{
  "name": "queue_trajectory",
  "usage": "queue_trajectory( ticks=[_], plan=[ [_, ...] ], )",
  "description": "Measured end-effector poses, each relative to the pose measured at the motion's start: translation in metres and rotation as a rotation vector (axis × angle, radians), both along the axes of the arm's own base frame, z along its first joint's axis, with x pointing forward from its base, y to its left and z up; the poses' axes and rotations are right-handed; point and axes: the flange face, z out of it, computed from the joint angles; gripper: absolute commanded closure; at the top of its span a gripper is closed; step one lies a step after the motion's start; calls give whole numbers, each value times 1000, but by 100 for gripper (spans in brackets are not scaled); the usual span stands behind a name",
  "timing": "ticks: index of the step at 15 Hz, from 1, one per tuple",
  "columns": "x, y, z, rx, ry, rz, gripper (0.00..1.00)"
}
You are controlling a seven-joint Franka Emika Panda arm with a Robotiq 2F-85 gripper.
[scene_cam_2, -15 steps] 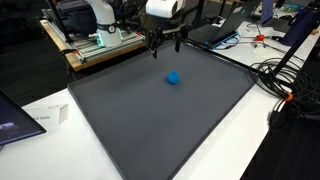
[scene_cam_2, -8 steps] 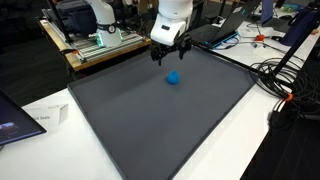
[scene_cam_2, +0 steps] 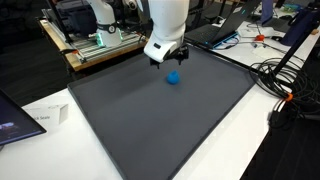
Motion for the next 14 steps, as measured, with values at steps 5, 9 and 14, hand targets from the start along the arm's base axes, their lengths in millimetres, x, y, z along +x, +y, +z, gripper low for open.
queue_trajectory(
  ticks=[5, 9, 14],
  plan=[
    [1, -2, -19, 45, 46, -82, 0],
    [5, 1, -29, 76, 74, -99, 0],
    [13, 4, -37, 80, 79, -91, 0]
  ],
)
